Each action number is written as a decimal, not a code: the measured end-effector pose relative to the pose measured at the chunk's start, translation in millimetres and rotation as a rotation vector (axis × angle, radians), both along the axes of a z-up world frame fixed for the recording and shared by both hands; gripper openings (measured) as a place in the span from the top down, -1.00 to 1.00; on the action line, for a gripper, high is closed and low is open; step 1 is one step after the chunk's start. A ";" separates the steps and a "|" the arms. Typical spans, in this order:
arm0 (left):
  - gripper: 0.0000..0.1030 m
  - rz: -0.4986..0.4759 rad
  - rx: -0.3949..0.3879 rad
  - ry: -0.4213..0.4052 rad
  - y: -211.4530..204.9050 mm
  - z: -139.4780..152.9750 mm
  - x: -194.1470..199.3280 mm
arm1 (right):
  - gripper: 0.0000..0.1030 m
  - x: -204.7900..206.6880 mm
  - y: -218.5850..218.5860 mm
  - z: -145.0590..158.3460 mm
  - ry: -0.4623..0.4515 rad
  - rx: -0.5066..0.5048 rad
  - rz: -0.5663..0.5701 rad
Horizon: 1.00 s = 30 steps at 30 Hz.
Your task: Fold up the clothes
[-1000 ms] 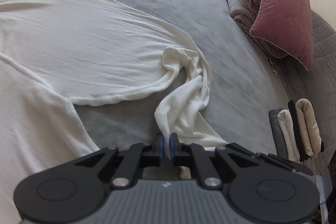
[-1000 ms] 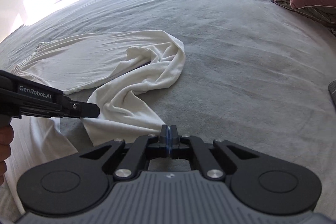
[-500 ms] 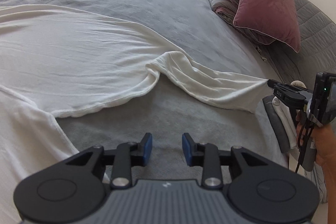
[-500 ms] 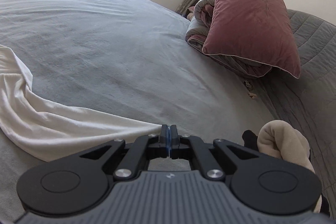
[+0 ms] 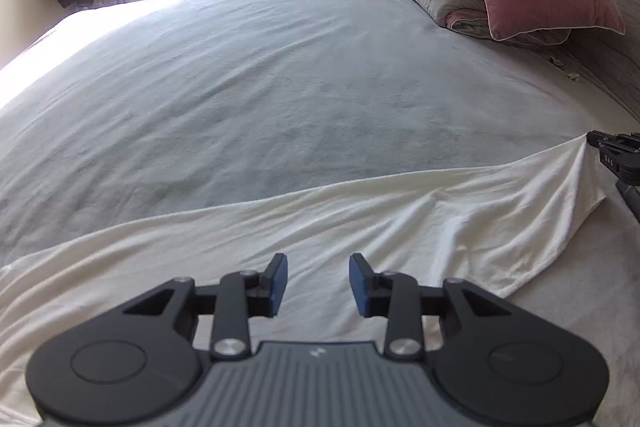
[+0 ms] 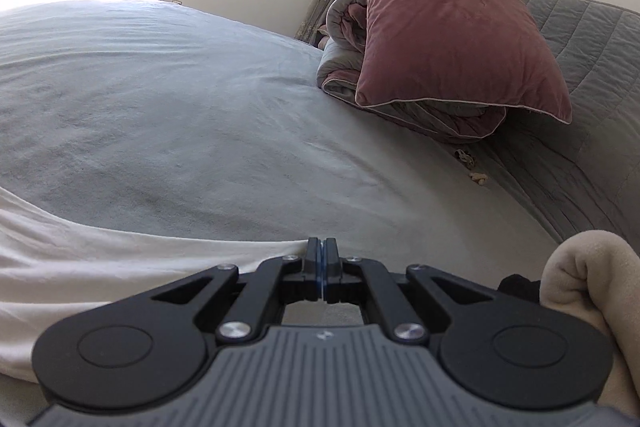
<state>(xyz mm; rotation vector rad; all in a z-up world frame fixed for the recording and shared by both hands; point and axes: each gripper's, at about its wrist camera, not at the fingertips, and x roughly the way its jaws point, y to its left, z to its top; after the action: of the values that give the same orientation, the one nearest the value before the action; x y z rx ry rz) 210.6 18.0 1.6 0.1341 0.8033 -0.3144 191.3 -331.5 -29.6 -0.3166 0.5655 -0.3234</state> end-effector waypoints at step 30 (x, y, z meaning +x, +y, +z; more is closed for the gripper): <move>0.11 -0.462 -0.128 0.033 -189.7 -18.4 91.6 | 0.95 -57.3 -40.1 -2.3 0.282 0.209 0.379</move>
<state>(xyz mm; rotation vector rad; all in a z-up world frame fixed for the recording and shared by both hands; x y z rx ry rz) 302.2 -171.7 -16.8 0.1940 0.7773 -0.8043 134.0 -371.6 -31.9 -0.2623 0.7942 0.1494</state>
